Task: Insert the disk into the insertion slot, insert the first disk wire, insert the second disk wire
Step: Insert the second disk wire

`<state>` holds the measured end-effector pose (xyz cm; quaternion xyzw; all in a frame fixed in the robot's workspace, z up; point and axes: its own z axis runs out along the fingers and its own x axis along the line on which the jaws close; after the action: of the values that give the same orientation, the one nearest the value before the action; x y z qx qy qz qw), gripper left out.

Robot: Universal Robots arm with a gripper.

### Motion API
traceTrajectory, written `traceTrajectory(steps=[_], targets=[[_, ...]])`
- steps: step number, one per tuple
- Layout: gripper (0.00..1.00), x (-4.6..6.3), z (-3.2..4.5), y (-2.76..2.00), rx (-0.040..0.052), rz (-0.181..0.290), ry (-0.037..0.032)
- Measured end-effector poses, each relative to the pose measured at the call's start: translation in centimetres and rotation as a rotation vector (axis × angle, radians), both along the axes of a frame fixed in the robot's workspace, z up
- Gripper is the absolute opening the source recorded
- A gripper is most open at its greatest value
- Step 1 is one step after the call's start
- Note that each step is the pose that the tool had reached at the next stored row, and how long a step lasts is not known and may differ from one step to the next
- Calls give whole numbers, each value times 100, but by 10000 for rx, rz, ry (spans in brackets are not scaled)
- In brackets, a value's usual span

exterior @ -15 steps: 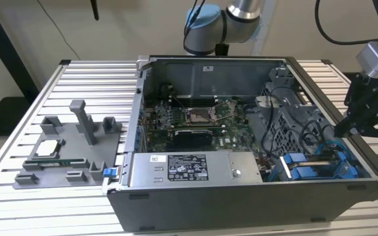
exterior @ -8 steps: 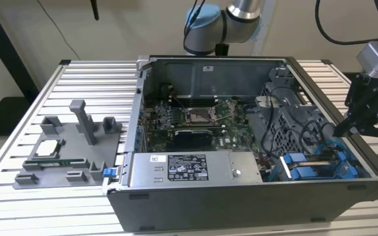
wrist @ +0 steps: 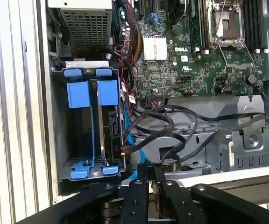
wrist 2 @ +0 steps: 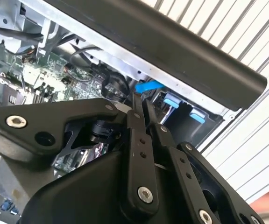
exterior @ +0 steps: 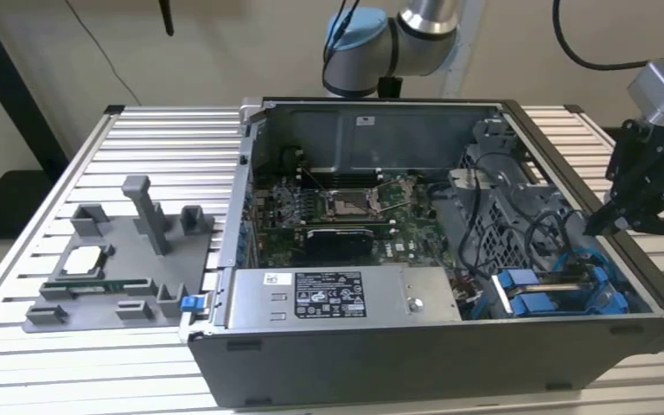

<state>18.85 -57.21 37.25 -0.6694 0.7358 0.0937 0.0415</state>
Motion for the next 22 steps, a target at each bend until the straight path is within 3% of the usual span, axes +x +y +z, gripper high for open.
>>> traceTrajectory(steps=[9,16,22], targets=[[0,-190,97,-1,86,-74,0],[0,-394,97,-24,88,-81,0],[0,-504,93,-71,87,-81,-18]])
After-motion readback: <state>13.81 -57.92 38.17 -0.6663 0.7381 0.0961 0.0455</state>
